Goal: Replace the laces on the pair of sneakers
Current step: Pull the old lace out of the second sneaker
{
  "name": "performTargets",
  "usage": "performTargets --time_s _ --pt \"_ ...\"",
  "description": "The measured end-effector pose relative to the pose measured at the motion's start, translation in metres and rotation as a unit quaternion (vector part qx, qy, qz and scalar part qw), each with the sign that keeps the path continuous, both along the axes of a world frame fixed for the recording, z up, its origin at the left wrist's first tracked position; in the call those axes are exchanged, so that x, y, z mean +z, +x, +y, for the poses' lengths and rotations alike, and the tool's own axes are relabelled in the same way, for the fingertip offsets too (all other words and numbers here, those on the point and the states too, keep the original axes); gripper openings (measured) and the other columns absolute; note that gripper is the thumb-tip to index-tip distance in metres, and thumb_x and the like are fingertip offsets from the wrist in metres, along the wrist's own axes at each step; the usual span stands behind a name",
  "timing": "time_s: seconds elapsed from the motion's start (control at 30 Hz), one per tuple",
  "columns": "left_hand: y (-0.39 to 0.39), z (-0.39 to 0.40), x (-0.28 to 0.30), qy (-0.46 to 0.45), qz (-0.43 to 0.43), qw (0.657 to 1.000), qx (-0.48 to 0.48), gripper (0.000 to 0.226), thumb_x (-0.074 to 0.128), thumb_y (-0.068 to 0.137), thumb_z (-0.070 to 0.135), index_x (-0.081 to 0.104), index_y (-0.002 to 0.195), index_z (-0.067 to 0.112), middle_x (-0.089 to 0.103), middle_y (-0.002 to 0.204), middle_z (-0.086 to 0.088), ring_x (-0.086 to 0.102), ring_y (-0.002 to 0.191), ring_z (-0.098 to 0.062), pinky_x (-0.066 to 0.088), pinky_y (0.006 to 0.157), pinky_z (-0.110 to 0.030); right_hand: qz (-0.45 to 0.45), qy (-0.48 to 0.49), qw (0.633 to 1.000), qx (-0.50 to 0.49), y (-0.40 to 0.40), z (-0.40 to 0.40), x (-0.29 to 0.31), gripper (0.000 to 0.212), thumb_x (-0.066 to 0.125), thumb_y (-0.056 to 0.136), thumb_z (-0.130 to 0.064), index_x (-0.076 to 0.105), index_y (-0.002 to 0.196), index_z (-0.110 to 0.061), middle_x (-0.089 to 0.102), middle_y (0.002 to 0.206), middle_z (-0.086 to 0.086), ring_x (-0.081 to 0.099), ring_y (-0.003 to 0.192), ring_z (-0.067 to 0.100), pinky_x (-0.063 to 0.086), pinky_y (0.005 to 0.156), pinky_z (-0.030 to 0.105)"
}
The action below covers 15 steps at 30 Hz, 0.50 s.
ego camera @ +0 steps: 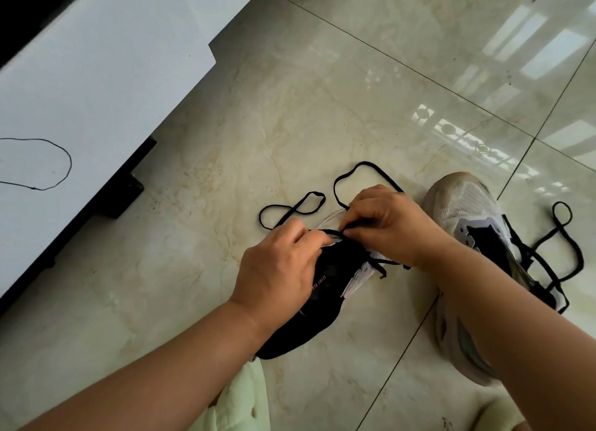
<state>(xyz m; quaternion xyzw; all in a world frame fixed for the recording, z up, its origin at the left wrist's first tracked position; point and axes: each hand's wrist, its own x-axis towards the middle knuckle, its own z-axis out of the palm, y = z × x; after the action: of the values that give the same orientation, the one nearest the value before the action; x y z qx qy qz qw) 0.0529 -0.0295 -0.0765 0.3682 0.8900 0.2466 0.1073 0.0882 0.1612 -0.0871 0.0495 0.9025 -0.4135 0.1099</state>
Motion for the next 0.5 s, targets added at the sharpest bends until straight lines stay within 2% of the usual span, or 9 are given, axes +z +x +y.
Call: performTargets --time_s 0.13,0.2,0.3,0.4,0.5 --pt "0.001 0.002 0.000 0.006 0.002 1.000 -0.006 0.018 0.067 0.081 0.007 0.070 0.094 0.019 0.057 0.078 0.001 0.056 0.064 -0.018 0.044 0.040 -0.029 -0.008 -0.028 0.991 -0.128 0.003 -0.011 -0.006 0.006 0.066 0.082 -0.010 0.072 0.084 -0.011 0.065 0.082 -0.004 0.058 0.086 0.012 0.045 0.080 0.025" --pt "-0.002 0.003 0.000 0.009 0.003 1.000 -0.004 0.018 0.067 0.081 0.006 0.070 0.094 0.018 0.058 0.079 0.001 0.057 0.064 -0.018 0.045 0.040 -0.030 0.005 0.013 0.987 -0.161 0.002 -0.018 -0.010 0.008 0.062 0.085 -0.012 0.070 0.087 -0.011 0.067 0.083 -0.002 0.060 0.084 0.015 0.043 0.074 0.023" --pt "-0.003 0.003 0.000 0.006 0.005 1.000 -0.004 0.019 0.068 0.080 0.003 0.070 0.093 0.017 0.058 0.078 0.000 0.056 0.063 -0.018 0.045 0.039 -0.031 0.023 0.038 0.975 -0.218 -0.003 -0.025 -0.015 0.013 0.054 0.091 -0.013 0.063 0.094 -0.006 0.068 0.082 0.008 0.061 0.080 0.025 0.045 0.073 0.035" --pt "0.001 0.002 0.000 0.004 0.001 1.000 0.002 0.020 0.068 0.079 0.003 0.070 0.093 0.017 0.057 0.078 0.000 0.056 0.063 -0.017 0.044 0.038 -0.029 0.042 0.018 0.962 -0.271 -0.010 -0.025 -0.016 0.014 0.045 0.095 -0.012 0.054 0.097 -0.001 0.065 0.081 0.017 0.060 0.078 0.033 0.046 0.070 0.045" --pt "0.001 0.002 -0.001 0.006 -0.001 1.000 0.004 0.019 0.068 0.080 0.004 0.070 0.093 0.018 0.057 0.079 0.001 0.057 0.064 -0.017 0.046 0.040 -0.029 0.029 -0.031 0.951 -0.308 -0.010 -0.024 -0.018 0.014 0.041 0.097 -0.015 0.049 0.099 -0.003 0.065 0.081 0.017 0.063 0.080 0.033 0.049 0.071 0.049"
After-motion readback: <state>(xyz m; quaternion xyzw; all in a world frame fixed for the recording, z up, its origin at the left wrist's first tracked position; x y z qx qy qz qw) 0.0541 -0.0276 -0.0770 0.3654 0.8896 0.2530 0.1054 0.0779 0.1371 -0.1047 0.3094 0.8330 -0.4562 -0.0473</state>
